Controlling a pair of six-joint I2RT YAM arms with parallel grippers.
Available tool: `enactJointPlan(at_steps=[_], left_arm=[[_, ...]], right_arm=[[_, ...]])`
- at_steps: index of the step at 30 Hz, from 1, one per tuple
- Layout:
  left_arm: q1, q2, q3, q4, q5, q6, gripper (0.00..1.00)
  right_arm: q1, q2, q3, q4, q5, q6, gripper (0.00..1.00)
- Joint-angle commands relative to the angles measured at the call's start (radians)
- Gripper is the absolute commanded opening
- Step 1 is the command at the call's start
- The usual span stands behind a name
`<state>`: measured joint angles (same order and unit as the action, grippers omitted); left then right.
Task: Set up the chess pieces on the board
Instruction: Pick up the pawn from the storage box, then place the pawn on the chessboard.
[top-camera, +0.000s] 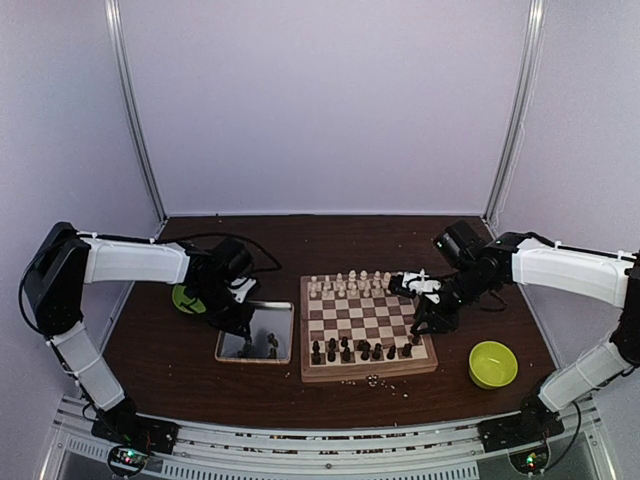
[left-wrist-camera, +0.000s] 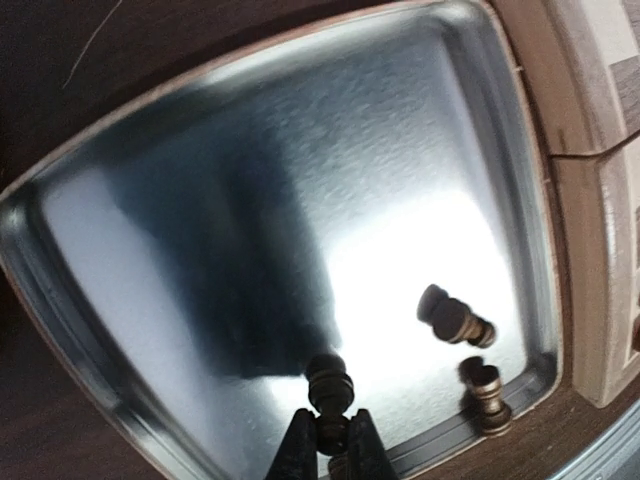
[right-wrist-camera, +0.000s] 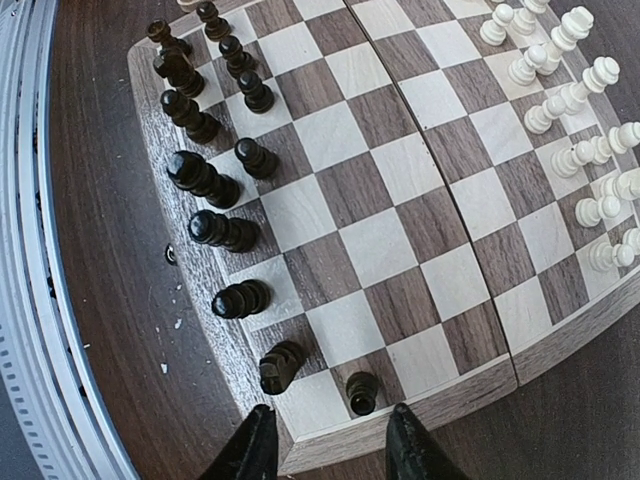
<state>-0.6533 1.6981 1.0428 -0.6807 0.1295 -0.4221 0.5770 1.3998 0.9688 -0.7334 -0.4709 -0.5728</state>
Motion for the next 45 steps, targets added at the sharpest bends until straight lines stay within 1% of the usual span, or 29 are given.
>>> enactJointPlan(at_steps=[1,6,8,13,17,20,24,30,35,41,45], left_arm=[[0.001,0.023,0.056,0.123,0.139,0.026,0.0],[-0.005,0.007,0.133,0.165,0.218,0.011,0.0],[-0.021,0.013,0.189,0.173,0.228,0.015,0.0],[-0.074,0.098,0.341,0.152,0.24,0.047,0.0],[-0.142,0.224,0.506,0.058,0.191,0.102,0.0],[-0.195,0.322,0.637,-0.018,0.118,0.14,0.0],[-0.248,0.413,0.751,-0.116,0.04,0.172,0.0],[-0.28,0.48,0.818,-0.193,-0.017,0.211,0.0],[-0.29,0.506,0.837,-0.218,-0.011,0.226,0.05],[-0.304,0.559,0.904,-0.288,-0.018,0.244,0.05],[-0.313,0.563,0.905,-0.294,-0.003,0.25,0.12]], right_arm=[[-0.003,0.007,0.005,-0.01,-0.001,0.002,0.37],[-0.003,0.007,0.004,-0.009,0.001,0.0,0.37],[-0.003,0.008,0.005,-0.008,0.002,-0.001,0.37],[-0.003,0.004,0.006,-0.007,0.004,-0.001,0.37],[-0.005,-0.013,0.001,-0.003,0.013,0.0,0.37],[-0.007,-0.023,-0.004,-0.001,0.016,0.0,0.37],[-0.012,-0.03,-0.005,-0.002,0.015,0.001,0.37],[-0.016,-0.03,-0.006,-0.001,0.016,-0.001,0.37],[-0.016,-0.025,0.0,-0.001,0.014,-0.001,0.38],[-0.016,-0.024,0.005,-0.003,0.012,0.002,0.38],[-0.016,-0.025,0.012,-0.007,0.01,0.006,0.38]])
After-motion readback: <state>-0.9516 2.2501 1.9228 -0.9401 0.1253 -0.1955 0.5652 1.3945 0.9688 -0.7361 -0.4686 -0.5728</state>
